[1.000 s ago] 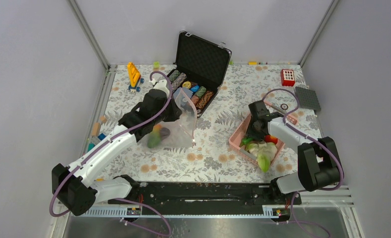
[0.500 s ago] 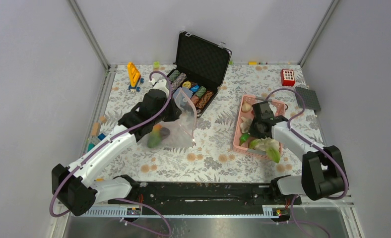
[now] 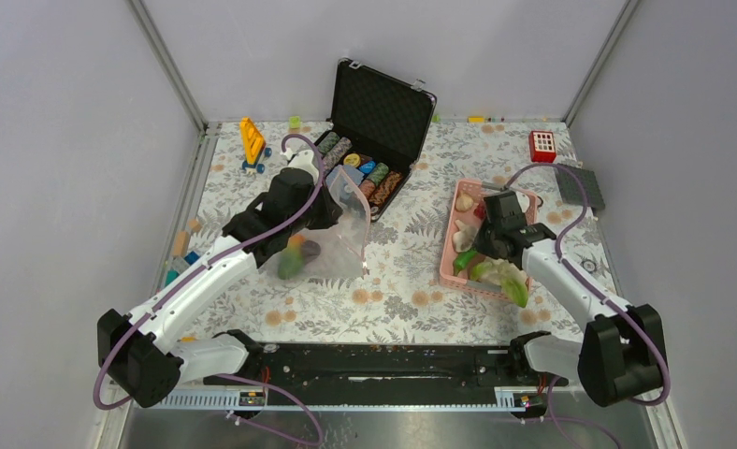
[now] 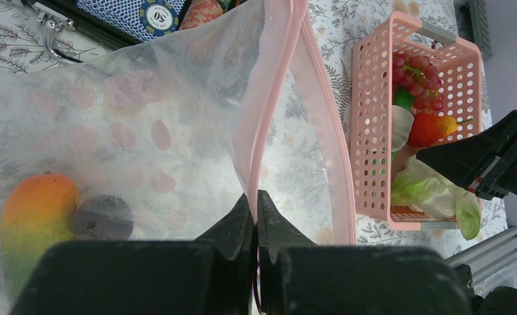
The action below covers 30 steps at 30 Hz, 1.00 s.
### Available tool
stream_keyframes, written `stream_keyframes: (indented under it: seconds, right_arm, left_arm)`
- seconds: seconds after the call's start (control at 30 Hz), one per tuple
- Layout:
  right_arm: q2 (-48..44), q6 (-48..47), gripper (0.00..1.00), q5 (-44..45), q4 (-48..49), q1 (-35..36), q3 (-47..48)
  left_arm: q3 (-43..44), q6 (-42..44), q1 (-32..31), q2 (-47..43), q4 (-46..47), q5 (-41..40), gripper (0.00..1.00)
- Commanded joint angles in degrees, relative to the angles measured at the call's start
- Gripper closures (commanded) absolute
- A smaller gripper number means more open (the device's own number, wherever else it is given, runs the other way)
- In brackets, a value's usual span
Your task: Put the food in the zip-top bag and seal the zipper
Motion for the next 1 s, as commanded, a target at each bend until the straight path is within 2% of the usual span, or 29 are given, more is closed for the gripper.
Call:
stream_keyframes:
  seconds: [0.0, 0.07, 0.13, 0.27, 0.53, 0.8, 0.97]
  right_arm:
    - [3.7, -1.4, 0.66, 1.5, -0.8, -0.2, 3.1]
    - [6.6, -1.4, 0.52, 0.0, 0.0, -0.2, 3.9]
    - [10.0, -1.4, 0.46, -0.6, 1.5, -0.2, 4.2]
    - [14.4, -0.9, 0.45, 1.1, 3.0, -0.4, 6.1]
    - [14.5, -2.0, 0.47, 3.9, 6.5, -0.5, 7.1]
    - [18.6, -2.6, 0.56, 2.9, 8.2, -0.6, 9.0]
    - [17.6, -2.4, 0.81, 2.7, 8.3, -0.6, 9.2]
  left_arm:
    - [-0.4, 0.6, 0.4, -1.4, 2.7, -0.5, 1.00]
    - [-0.3, 0.7, 0.4, -1.3, 2.6, -0.6, 1.00]
    - [-0.2, 0.7, 0.5, -1.2, 2.5, -0.7, 1.00]
    - [-0.2, 0.8, 0.8, -1.0, 2.4, -1.0, 1.00]
    - [0.3, 0.9, 1.0, 0.2, 2.4, -0.7, 1.00]
    - [0.5, 0.8, 1.1, 0.8, 2.4, -0.2, 1.00]
    - [0.3, 0.8, 1.3, 0.6, 2.5, -0.3, 1.00]
